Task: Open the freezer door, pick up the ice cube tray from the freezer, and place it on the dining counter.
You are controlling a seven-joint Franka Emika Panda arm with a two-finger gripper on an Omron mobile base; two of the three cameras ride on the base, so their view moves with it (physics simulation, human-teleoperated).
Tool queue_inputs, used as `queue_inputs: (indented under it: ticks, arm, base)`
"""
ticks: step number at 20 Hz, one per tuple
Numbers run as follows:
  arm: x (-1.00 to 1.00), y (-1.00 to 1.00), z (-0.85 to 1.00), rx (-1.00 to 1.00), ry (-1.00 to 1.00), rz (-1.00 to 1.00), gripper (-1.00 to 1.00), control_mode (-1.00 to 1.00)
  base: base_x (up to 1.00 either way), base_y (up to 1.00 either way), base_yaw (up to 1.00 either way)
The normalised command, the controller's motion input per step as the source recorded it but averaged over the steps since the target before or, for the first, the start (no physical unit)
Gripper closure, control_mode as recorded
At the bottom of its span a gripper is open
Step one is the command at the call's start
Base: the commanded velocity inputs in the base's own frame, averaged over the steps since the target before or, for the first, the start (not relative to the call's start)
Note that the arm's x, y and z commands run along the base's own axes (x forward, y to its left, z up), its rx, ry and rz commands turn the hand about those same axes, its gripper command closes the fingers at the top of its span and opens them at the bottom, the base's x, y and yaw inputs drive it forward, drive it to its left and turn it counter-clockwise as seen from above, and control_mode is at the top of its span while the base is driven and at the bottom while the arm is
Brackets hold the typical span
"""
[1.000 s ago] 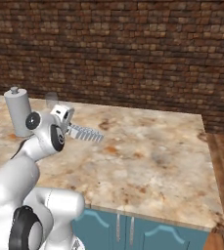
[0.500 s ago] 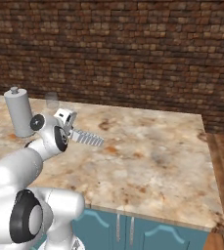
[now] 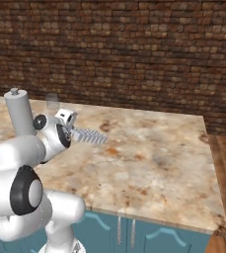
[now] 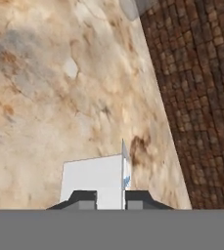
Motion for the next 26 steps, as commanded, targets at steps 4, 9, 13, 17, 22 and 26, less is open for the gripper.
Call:
queue_inputs:
  ticks: [4,9,13,17,22,26]
  arm:
    - [0.17,0.0,-0.37,0.0,0.0,0.0,1.0,-1.0]
    - [0.0,0.0,-0.27,0.0,0.06,0.0,1.0,-1.0]
    - [0.0,0.02,-0.26,0.01,0.2,0.0,1.0,-1.0]
    - [0.0,0.0,-0.21,0.03,0.25,0.0,1.0,-1.0]
    - [0.0,0.0,-0.06,0.03,0.23,0.0,1.0,-1.0]
    - [0.0,0.0,0.0,0.0,0.06,0.0,1.0,-1.0]
  base:
    - [0.0,0.0,0.0]
    - [0.0,0.0,0.0]
    - [0.0,0.0,0.0]
    - [0.0,0.0,0.0]
    - [0.0,0.0,0.0]
    - [0.0,0.0,0.0]
